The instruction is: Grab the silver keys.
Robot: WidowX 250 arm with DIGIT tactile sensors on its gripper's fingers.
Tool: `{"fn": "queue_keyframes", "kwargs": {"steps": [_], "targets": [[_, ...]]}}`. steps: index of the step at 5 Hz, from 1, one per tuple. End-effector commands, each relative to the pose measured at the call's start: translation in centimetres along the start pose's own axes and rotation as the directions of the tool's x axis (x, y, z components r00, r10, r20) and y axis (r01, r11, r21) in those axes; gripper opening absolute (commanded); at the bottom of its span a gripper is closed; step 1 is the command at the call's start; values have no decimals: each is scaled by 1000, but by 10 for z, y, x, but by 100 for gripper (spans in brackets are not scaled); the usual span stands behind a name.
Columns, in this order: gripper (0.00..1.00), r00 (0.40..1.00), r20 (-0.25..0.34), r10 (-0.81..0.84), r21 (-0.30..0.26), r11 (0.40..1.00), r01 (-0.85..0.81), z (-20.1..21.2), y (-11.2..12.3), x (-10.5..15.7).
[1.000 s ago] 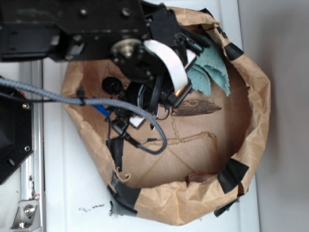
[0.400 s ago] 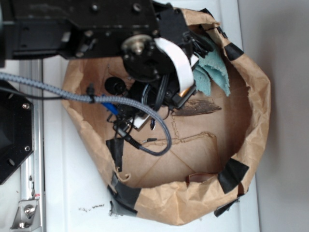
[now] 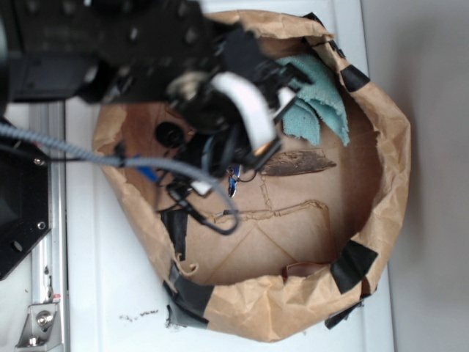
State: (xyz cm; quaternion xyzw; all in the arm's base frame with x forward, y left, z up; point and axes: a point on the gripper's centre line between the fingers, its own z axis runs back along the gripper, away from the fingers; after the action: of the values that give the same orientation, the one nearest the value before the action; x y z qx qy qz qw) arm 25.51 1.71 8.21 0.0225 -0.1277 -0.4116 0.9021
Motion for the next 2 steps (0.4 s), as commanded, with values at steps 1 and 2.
{"fn": "queue_keyframes", "kwargs": {"steps": [1,2], "targets": [[100,993,20,-113,12,994,112,-1,-6,-13],[100,992,41,-119,35,992,117,-8,-13,-14]]}}
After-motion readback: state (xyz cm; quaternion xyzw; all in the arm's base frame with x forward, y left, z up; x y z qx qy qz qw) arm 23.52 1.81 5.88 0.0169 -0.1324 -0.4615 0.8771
